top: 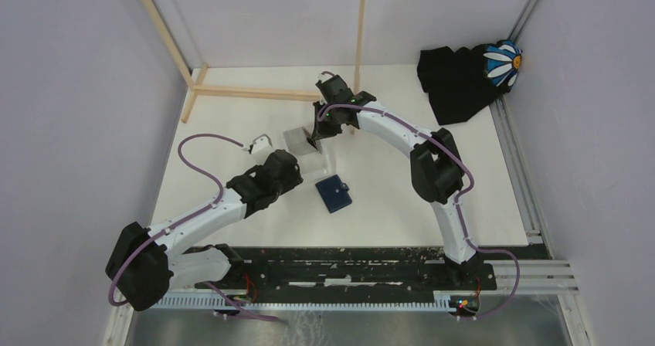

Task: Put the credit cards into the card holder
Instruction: Pick up the credit card from the storage box.

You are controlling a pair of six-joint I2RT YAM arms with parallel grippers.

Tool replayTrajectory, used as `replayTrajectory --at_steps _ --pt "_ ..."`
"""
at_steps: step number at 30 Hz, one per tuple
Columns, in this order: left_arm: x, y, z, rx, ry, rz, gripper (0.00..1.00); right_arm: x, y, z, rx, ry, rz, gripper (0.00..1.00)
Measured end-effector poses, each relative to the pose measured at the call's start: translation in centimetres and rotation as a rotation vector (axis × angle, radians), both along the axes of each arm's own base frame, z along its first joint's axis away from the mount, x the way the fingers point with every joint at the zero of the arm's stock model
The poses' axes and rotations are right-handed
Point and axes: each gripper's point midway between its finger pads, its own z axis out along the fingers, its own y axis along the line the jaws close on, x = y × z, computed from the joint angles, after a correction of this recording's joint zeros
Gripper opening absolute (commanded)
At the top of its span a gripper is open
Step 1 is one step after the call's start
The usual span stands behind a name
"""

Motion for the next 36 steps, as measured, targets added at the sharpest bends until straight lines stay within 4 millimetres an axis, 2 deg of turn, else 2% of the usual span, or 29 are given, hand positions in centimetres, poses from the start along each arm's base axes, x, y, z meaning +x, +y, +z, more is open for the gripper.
replayTrajectory --at_steps 9,17,22,25,28,32,36 --pt "0.0 0.1 -0.1 0.0 0.003 0.002 0.59 -0.3 -0.3 1.9 0.021 -0.026 0.0 0.11" --pt "0.0 0.0 -0.1 -0.002 0.006 0.001 0.59 -0.2 -0.5 2.3 0.013 -0.045 0.007 0.01" --pt "0.0 0.0 -0.1 -0.001 0.005 0.001 0.59 -0.2 -1.8 2.0 -0.041 -0.075 0.009 0.01" --pt "0.1 0.0 0.1 0.0 0.002 0.0 0.59 -0.8 -3.0 2.4 -0.072 -0.097 0.009 0.01" --pt "0.6 -0.1 0.8 0.015 -0.013 -0.017 0.6 -1.5 -4.0 4.1 -0.079 -0.13 0.013 0.01" --pt "1.5 -0.4 2.2 0.027 -0.052 -0.052 0.6 -2.7 -5.3 7.4 -0.058 -0.185 0.017 0.01" --pt "1.9 -1.4 4.0 0.004 -0.114 -0.141 0.6 -5.1 -6.7 10.3 -0.021 -0.214 0.038 0.01"
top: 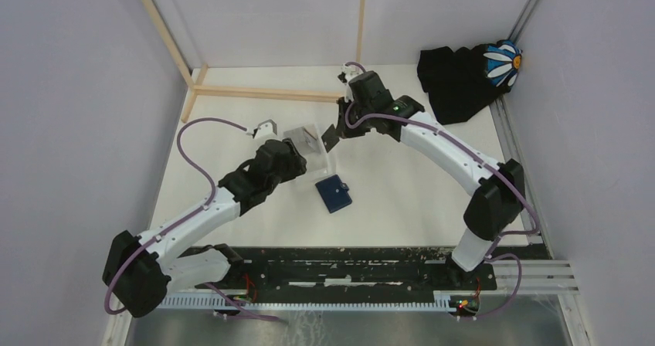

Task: Put the credit cards into the card holder
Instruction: Pick up the credit card from the storage box.

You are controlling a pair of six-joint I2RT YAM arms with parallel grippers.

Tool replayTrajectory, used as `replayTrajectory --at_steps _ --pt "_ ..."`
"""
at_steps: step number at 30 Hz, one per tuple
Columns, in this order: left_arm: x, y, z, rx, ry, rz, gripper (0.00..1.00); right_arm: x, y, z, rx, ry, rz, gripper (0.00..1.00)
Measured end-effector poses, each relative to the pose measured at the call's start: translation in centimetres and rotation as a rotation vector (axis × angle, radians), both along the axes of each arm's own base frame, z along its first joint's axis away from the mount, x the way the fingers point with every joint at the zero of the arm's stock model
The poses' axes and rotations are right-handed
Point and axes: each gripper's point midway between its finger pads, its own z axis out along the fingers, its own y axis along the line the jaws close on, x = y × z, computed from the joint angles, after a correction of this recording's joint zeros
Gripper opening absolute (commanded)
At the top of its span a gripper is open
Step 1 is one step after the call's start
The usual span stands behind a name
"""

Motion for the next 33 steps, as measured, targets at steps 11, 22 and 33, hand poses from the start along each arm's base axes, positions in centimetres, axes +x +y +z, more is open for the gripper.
replayTrajectory --at_steps 11,22,33 --pt "-2.9 -5.2 5.1 -0.168 -0.171 -0.412 0.63 -10.3 -2.8 -1.4 0.088 0.206 0.154 0.01" --pt "-8.1 -8.9 3.9 -0.298 -0.107 -0.754 0.6 -15.6 -1.8 -1.0 0.26 0.391 0.269 0.01" --pt "-10.7 -9.8 4.1 -0.37 -0.077 -0.893 0.08 -16.8 -1.4 -1.0 0.333 0.474 0.287 0.01"
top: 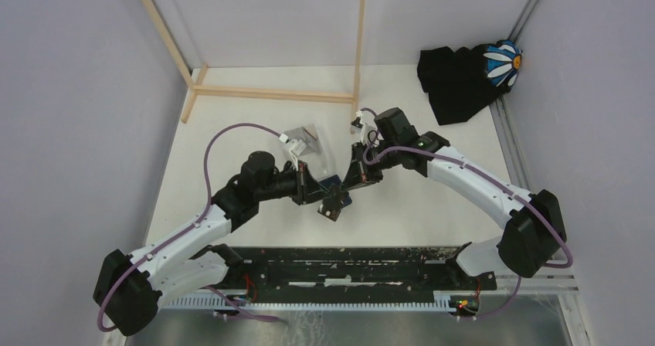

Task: Put the credit cards into the card holder
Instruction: Pick up the credit card from the storage box.

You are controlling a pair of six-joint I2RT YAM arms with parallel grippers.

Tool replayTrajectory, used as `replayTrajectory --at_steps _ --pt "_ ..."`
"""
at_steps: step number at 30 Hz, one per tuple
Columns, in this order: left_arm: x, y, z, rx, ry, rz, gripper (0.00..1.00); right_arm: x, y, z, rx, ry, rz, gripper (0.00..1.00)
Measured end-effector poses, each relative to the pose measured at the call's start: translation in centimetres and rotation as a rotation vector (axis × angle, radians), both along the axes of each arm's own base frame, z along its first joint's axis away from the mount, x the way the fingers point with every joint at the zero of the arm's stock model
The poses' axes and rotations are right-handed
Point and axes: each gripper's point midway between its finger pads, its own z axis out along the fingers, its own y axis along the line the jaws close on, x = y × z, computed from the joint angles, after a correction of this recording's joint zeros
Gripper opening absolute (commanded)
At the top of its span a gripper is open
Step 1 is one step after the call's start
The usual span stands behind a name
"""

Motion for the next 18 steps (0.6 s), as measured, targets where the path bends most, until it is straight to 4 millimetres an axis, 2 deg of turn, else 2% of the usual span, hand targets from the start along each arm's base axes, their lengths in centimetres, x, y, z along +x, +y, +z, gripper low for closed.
replayTrajectory --at_steps 2,7,8,13,18 --pt "-0.2 -0.1 0.1 -0.008 0.001 -0.013 0.03 0.2 -0.2 -0.1 -0.002 0.007 -0.011 0.01" --pt "-0.3 -0.2 0.2 -0.017 0.005 -0.029 0.03 0.5 -0.3 -0.4 0.001 0.033 -0.018 0.01" --pt "-0.3 -0.2 0.1 -0.017 0.006 -0.028 0.03 0.6 -0.3 -0.5 0.002 0.04 -0.019 0.03" --pt "0.0 -0.3 -0.3 -0.029 0.025 -0.012 0.03 1.3 -0.5 -1.1 -0.004 0.066 -0.039 0.34" --pt "0.9 -0.6 0.0 -0.063 0.055 0.064 0.03 2.9 -0.3 -1.1 0.008 -0.014 -0.074 0.38"
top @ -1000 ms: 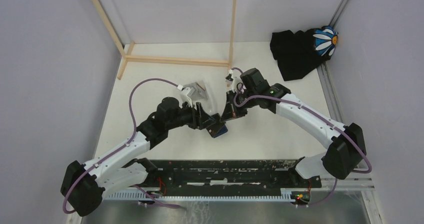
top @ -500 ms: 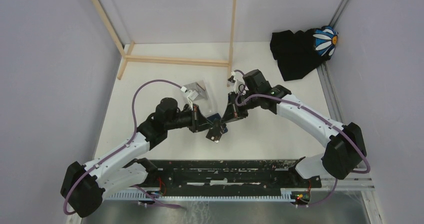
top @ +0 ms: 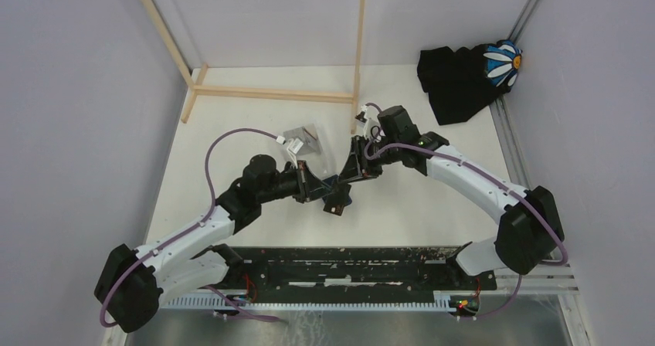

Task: Put the credit cards into the card holder
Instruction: Pick up the credit card from the storage box.

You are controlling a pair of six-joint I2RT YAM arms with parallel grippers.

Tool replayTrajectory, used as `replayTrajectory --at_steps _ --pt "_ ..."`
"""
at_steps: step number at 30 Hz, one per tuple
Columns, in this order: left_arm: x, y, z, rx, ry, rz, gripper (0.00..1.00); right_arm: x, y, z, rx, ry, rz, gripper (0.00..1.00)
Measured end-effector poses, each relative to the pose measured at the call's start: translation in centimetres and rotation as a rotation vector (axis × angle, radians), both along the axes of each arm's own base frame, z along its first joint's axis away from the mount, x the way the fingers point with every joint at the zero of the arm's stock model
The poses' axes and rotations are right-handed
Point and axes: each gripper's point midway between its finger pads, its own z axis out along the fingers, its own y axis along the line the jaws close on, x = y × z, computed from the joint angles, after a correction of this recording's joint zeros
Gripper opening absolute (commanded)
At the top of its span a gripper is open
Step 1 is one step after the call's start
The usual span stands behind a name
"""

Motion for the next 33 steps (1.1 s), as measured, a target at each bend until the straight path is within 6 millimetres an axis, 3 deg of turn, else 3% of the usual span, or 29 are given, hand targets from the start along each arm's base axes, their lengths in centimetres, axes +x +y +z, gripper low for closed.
replayTrajectory --at_steps 6,15,21,29,33 --pt "1.2 0.3 -0.9 -0.066 0.11 0.146 0.03 1.0 -0.4 -0.9 0.006 -0.078 -0.064 0.39" --pt "3.8 1.3 0.4 -0.152 0.135 0.334 0.03 1.3 -1.3 -2.1 -0.007 -0.113 -0.139 0.39" --pt "4.2 1.9 0.3 -0.178 0.151 0.387 0.03 1.9 -1.7 -2.6 -0.007 -0.132 -0.198 0.42" --pt "4.5 2.7 -0.7 -0.212 0.187 0.456 0.03 2.9 -0.2 -1.7 0.105 -0.106 -0.256 0.4" --pt "4.8 2.9 -0.5 -0.232 0.193 0.483 0.03 3.0 0.4 -2.6 0.146 -0.042 -0.286 0.4"
